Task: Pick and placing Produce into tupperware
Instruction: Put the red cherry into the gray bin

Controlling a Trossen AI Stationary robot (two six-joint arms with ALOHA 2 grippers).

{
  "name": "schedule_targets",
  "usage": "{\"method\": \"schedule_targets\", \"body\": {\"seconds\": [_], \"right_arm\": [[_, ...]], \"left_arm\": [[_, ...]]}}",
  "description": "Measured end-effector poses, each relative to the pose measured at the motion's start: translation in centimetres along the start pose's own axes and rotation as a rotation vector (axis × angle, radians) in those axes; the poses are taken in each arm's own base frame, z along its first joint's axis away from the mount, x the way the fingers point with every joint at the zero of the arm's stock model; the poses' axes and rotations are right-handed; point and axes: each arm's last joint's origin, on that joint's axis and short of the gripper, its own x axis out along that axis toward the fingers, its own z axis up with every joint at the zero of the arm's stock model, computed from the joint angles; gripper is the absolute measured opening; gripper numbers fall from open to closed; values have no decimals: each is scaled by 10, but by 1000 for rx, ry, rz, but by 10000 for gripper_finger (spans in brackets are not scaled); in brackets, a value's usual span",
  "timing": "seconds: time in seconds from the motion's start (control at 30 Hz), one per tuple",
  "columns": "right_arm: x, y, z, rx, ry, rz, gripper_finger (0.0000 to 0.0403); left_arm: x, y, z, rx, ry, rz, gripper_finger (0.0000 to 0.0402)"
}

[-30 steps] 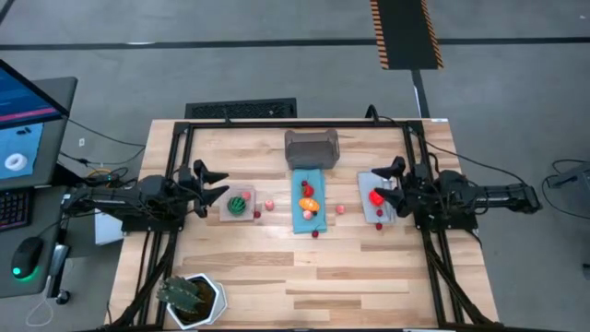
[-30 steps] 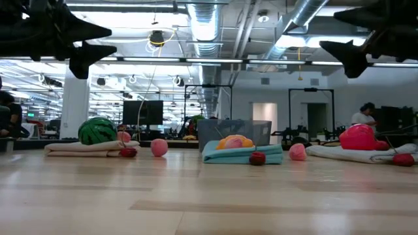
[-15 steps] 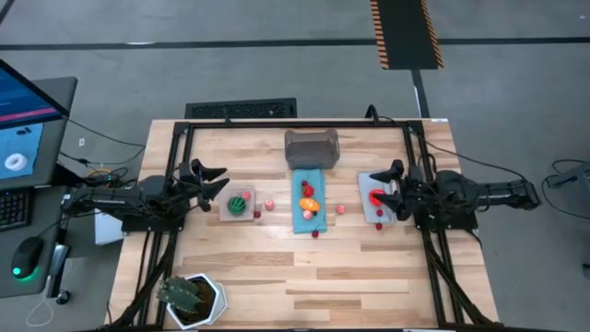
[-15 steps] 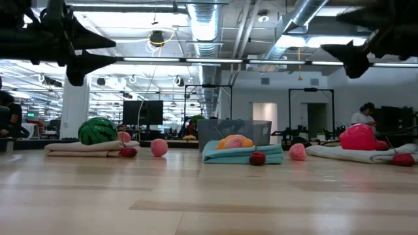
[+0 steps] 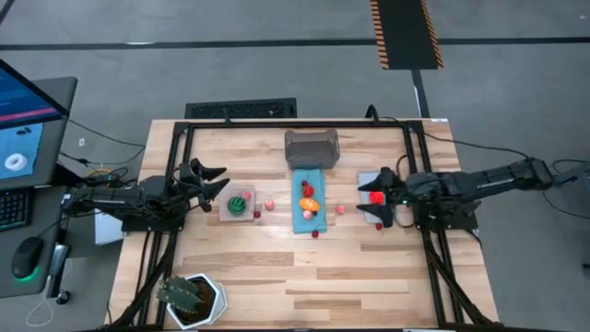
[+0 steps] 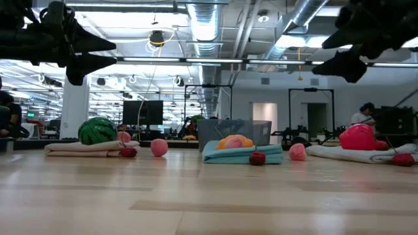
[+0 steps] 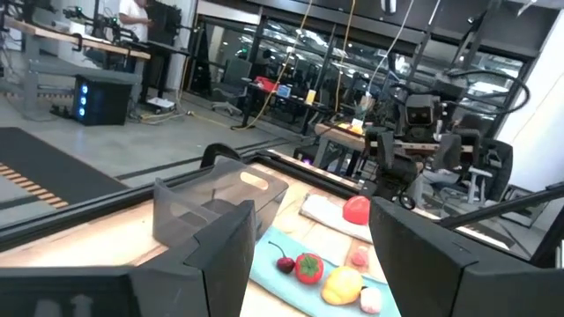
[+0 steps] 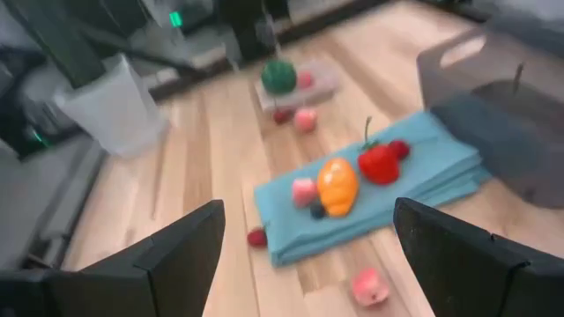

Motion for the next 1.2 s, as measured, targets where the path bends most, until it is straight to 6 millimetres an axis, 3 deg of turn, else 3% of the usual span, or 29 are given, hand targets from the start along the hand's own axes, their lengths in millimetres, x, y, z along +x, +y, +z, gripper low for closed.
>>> {"method": "schedule_targets", "body": {"seconds": [0.47, 0.73, 1.2], "right_arm": [[76, 58, 25, -110, 317, 38, 350], [118, 66, 12, -152, 420, 15, 314], [157, 65, -14, -199, 462, -18, 306]], "left_arm": [[0, 0, 0, -36, 1, -3, 213], [0, 0, -1, -31, 10, -7, 213], [0, 0, 0, -16, 3, -7, 213]]}}
